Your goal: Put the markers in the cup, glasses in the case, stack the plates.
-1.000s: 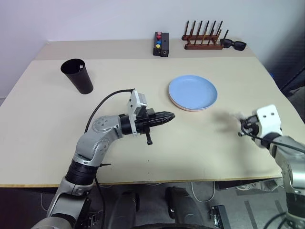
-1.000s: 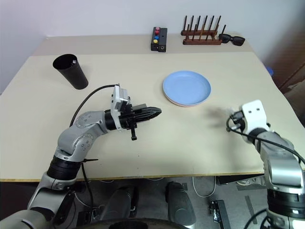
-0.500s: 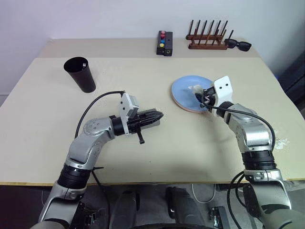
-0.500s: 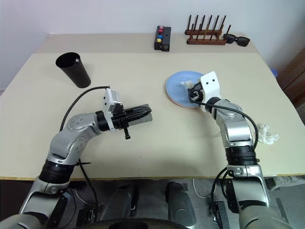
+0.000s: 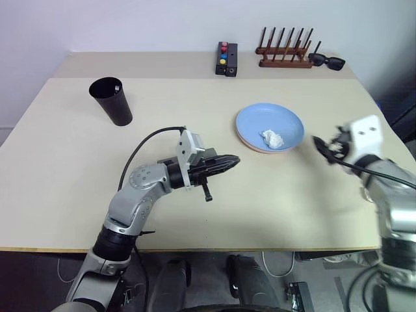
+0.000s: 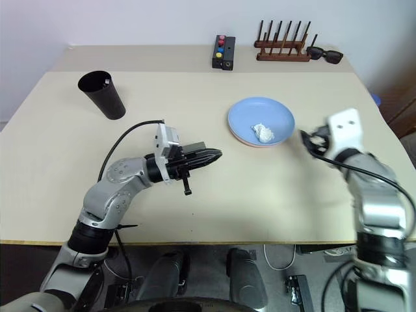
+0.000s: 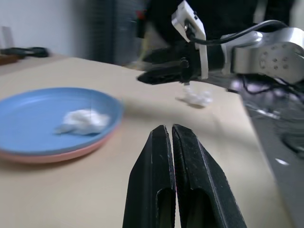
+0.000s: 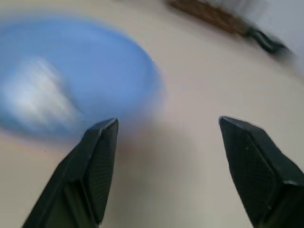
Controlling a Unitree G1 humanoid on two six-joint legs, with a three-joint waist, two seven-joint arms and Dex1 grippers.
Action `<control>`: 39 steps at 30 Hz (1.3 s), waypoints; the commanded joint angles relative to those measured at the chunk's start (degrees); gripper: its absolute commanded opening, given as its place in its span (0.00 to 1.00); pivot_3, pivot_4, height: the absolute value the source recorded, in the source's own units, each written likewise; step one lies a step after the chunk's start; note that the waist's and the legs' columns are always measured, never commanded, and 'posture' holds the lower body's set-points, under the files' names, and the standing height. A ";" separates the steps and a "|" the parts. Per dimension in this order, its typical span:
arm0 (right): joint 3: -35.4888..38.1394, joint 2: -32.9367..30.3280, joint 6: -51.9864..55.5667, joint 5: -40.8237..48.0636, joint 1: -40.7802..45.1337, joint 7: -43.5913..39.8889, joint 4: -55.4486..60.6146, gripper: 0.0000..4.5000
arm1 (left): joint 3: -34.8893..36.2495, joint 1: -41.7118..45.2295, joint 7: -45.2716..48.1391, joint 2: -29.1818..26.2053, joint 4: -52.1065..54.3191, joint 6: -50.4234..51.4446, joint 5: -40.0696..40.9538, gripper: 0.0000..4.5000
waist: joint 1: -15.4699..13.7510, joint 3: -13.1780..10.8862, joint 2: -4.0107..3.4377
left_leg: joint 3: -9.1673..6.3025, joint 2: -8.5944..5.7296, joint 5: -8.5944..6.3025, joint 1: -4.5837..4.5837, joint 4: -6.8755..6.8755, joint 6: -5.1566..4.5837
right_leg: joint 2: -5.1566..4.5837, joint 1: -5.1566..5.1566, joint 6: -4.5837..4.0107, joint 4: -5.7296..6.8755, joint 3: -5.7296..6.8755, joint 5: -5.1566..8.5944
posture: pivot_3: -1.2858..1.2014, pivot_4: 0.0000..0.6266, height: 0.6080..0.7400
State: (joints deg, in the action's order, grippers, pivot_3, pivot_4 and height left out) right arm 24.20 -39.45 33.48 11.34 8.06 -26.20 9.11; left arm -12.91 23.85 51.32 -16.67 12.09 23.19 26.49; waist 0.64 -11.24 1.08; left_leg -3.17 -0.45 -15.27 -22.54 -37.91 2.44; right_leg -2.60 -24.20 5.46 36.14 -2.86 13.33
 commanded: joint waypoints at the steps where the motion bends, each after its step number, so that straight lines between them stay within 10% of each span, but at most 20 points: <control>1: 6.87 -1.25 4.91 0.79 -6.73 0.54 6.10 0.99 | -3.05 1.78 1.07 1.69 0.22 -1.97 -1.40 0.02 | 0.28 0.04 -0.06 | 0.04 0.04 0.00 0.06 0.00 0.00 | 0.04 0.00 -0.09 0.02 -0.03 0.04 | 0.52 0.24 0.96; 12: 11.53 5.45 19.23 4.02 -12.64 6.61 9.85 0.99 | -5.53 3.77 3.20 3.83 -3.53 -5.44 -3.87 0.02 | 0.24 0.13 -0.22 | 0.04 0.15 0.00 0.17 -0.04 0.00 | 0.24 0.06 -0.06 0.03 -0.11 0.04 | 0.52 0.24 0.96; 16: 10.65 5.43 19.03 3.59 -12.18 7.52 7.80 0.71 | -5.21 3.25 3.14 3.34 -3.09 -5.69 -3.85 0.02 | 0.15 0.13 -0.22 | 0.04 0.11 0.00 0.13 -0.04 0.00 | 0.18 0.06 -0.07 0.00 -0.11 0.03 | 0.52 0.24 0.96; 22: 9.10 3.88 17.50 2.86 -10.35 7.70 5.78 0.01 | -4.51 2.53 2.00 2.83 -2.76 -5.82 -4.11 0.02 | 0.30 0.13 -0.22 | 0.04 0.11 0.00 0.15 -0.04 0.00 | 0.20 0.06 -0.03 0.00 -0.11 0.06 | 0.52 0.24 0.96; 30: -3.15 2.67 9.53 4.60 4.85 2.89 9.62 0.01 | 3.17 1.95 -3.13 -0.59 -5.24 -6.26 -4.98 0.02 | 1.68 0.14 -0.28 | 0.03 0.18 0.00 0.17 -0.02 0.00 | 0.28 0.02 -0.02 0.04 -0.10 0.05 | 0.52 0.24 0.96; 39: -18.97 10.61 -2.12 -0.45 21.65 0.89 -11.85 0.01 | 7.13 -0.27 -5.07 -4.17 -3.85 -6.76 -5.16 0.02 | 1.38 0.11 -0.23 | -0.04 0.08 0.00 0.07 0.02 0.00 | 0.12 0.01 0.03 -0.02 -0.04 -0.14 | 0.52 0.24 0.96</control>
State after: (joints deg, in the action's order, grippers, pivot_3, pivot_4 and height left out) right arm 5.78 -28.93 34.61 12.03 27.82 -24.86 -0.50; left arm -7.04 24.07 46.82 -20.69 5.91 17.44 21.64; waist 2.02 -11.13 0.84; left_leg -3.21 -0.38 -15.27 -22.47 -37.88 2.43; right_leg -2.50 -24.19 5.49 36.12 -2.90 13.19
